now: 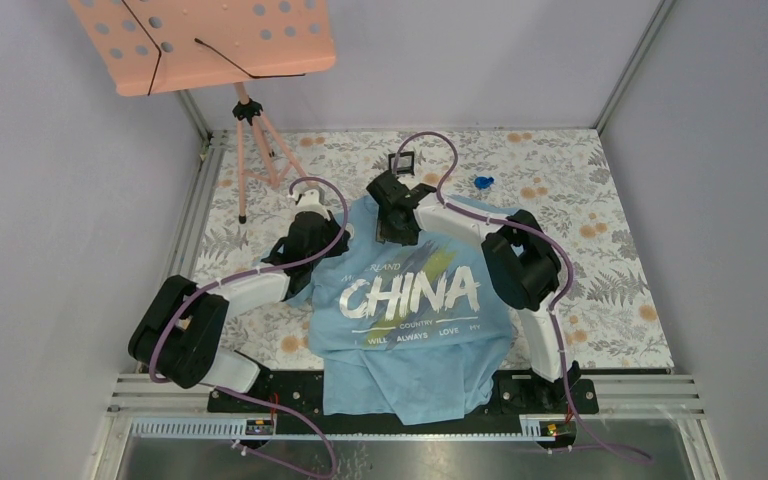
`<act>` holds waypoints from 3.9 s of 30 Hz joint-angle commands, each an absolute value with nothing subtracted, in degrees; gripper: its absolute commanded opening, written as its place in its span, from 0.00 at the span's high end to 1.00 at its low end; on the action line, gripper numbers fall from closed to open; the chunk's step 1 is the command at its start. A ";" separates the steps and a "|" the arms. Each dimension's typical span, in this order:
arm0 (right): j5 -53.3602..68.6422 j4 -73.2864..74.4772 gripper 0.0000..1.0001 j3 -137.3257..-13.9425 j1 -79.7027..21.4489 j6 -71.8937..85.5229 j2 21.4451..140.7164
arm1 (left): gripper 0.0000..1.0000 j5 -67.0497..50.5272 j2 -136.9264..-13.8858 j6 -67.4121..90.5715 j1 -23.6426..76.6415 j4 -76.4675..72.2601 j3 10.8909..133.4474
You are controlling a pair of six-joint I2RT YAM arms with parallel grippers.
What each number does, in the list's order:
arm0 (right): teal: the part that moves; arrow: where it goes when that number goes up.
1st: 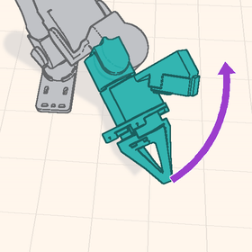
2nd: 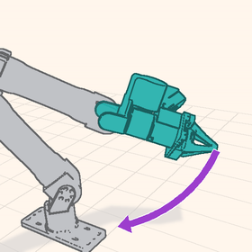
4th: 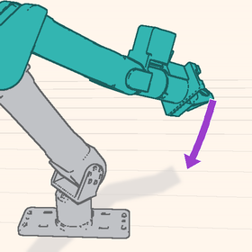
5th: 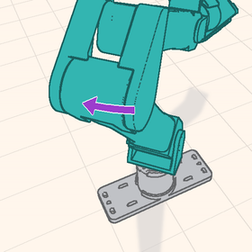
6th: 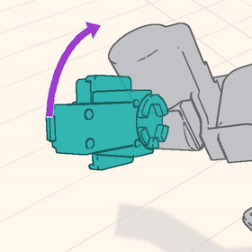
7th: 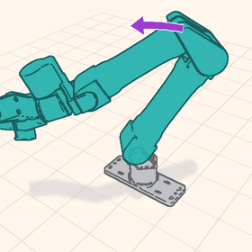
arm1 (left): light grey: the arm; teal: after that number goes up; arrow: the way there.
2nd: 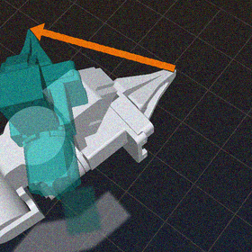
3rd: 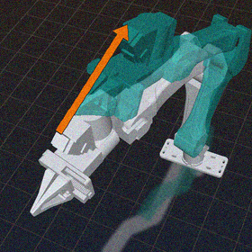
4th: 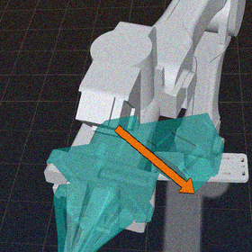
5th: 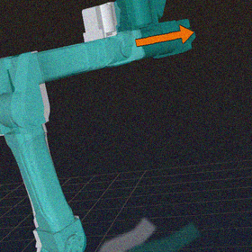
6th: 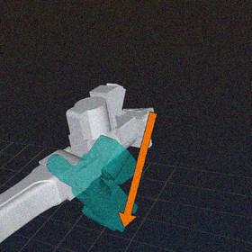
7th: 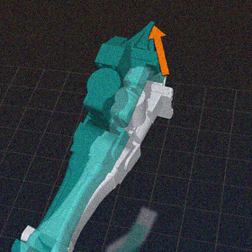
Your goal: Pin the brooch onto the clothing
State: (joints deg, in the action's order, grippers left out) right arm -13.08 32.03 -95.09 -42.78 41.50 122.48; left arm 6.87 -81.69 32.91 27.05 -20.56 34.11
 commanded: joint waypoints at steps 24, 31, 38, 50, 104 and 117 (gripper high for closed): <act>-12.48 20.75 1.00 -86.53 -43.49 45.89 115.46 | 1.00 3.69 -94.61 25.66 32.39 -25.34 43.38; -12.29 15.65 1.00 -82.28 -43.42 46.76 111.97 | 1.00 3.88 -97.17 24.65 33.91 -24.22 45.09; -8.76 9.67 1.00 -80.31 -42.96 46.55 112.03 | 1.00 2.64 -98.31 25.06 34.10 -24.08 45.30; -8.12 5.74 1.00 -78.34 -42.50 45.70 110.80 | 1.00 2.49 -98.70 23.54 34.19 -22.85 45.52; -5.16 -2.82 0.40 -56.52 -41.21 36.67 96.67 | 1.00 -16.48 -95.29 28.55 30.06 -38.20 39.55; -12.00 -6.35 0.46 -48.86 -40.31 38.23 91.81 | 1.00 -24.28 -93.45 32.03 28.74 -44.51 38.83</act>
State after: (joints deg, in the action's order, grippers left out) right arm -8.12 -3.01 -50.59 -41.21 38.17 96.12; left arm -19.31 -96.31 29.71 29.74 -37.26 39.48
